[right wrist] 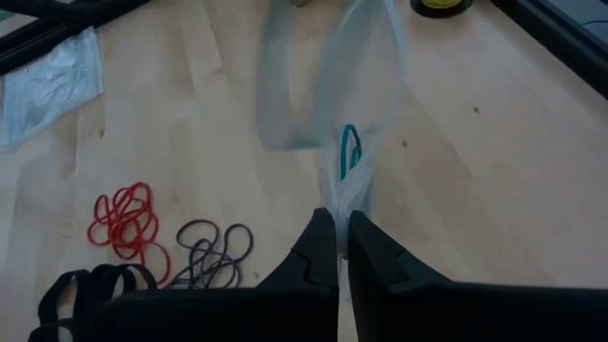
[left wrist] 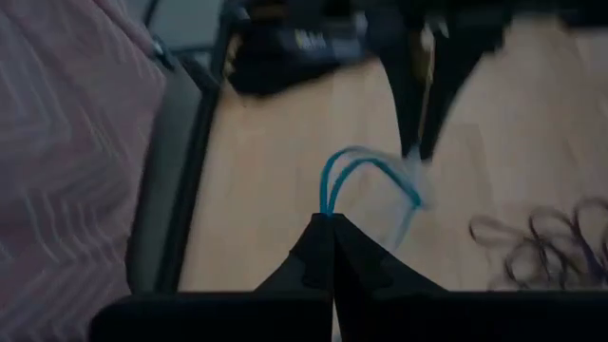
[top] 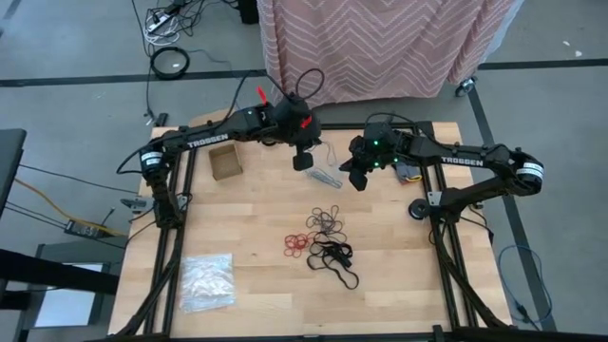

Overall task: Sort rubber bands
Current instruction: Put the blue rubber band into the transparent zip bag

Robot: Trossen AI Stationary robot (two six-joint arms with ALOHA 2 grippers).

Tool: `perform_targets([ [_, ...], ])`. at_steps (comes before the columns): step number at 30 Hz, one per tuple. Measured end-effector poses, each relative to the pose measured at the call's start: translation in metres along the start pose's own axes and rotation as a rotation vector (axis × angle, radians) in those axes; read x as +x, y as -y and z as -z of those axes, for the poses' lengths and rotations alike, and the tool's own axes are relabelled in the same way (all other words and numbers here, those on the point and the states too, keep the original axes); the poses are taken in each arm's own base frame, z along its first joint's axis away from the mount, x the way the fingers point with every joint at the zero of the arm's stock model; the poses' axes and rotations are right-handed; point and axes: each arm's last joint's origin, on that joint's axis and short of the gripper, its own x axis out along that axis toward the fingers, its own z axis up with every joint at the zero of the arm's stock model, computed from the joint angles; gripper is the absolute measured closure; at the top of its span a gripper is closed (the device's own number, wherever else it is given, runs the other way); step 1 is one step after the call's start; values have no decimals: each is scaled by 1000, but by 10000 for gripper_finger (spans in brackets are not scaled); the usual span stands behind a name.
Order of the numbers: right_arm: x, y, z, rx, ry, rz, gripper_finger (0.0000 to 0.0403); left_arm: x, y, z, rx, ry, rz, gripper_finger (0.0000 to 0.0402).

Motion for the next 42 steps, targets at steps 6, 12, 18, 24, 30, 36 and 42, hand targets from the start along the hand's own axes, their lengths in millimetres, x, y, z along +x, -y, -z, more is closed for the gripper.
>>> perform_targets([
  [6,0,0,0,0,0,0,401,4,0,-1,31,18,-5,401],
  [12,0,0,0,0,1,0,401,2,-1,-5,37,37,-12,401],
  [18,0,0,0,0,1,0,401,1,-1,-6,45,43,-14,401],
  [24,0,0,0,1,1,0,401,1,-2,-6,51,45,-16,401],
  [30,0,0,0,1,0,0,401,1,-3,-10,54,88,-32,401],
  [36,0,0,0,1,0,0,401,-5,-6,-16,76,110,-44,401],
  [42,0,0,0,1,0,0,401,-5,-7,-12,77,82,-16,401],
])
